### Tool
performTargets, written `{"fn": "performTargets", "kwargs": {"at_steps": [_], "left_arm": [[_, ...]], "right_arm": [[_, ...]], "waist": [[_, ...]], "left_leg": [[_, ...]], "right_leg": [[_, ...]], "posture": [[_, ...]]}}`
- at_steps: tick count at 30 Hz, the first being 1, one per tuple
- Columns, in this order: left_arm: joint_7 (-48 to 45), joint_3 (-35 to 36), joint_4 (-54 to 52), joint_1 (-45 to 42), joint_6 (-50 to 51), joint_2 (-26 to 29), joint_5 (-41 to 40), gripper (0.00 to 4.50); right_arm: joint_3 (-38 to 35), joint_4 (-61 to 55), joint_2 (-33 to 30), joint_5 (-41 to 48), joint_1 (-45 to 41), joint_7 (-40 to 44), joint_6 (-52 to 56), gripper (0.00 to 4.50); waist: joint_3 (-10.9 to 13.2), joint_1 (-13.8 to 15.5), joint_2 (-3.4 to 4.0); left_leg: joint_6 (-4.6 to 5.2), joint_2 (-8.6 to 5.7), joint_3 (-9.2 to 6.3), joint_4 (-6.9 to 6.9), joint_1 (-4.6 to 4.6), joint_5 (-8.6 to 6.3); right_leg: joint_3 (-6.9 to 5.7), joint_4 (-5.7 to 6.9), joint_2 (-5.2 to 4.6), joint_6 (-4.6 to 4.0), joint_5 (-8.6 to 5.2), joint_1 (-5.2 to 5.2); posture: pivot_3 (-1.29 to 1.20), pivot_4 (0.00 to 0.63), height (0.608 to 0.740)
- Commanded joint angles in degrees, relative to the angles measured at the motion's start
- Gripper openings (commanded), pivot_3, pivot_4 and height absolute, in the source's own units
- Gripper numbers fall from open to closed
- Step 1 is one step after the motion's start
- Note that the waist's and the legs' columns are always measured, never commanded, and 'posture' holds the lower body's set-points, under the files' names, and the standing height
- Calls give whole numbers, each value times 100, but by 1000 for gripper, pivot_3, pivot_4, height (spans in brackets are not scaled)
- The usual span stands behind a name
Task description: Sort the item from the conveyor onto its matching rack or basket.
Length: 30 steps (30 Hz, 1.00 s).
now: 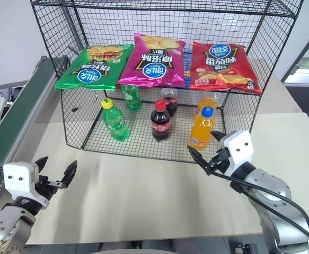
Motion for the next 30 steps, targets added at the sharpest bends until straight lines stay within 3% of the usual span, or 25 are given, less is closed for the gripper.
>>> {"fn": "performTargets", "kwargs": {"at_steps": [1,9,19,30], "left_arm": [[253,165,-153,9,-168,-108,119,4500],[1038,1239,-287,12,-275,-845,-298,4500],[936,2161,81,191,-469,-720,-843,4500],[875,1978,339,164,-627,-626,-785,4500]], "right_arm": [[53,35,-49,66,-156,197,-232,4486],[322,373,-50,589,-1061,720,35,4486],[566,622,-100,800,-1648,943,75,4486],[635,726,-56,733,-1727,1037,-32,4486]], "waist": [[0,0,0],[4,-11,-7],[-1,7,1],[-2,-6,1]], "left_leg": [[0,0,0,0,0,0],[1,1,-2,0,2,0],[1,-1,-1,3,14,0],[1,1,-2,2,15,0]], "right_leg": [[0,0,0,0,0,0],[-1,0,4,0,0,0],[-3,-2,-7,-1,1,-1],[-3,-1,-8,-4,2,-2]], "posture": [[0,150,740],[0,150,740],[0,150,740],[0,150,740]]}}
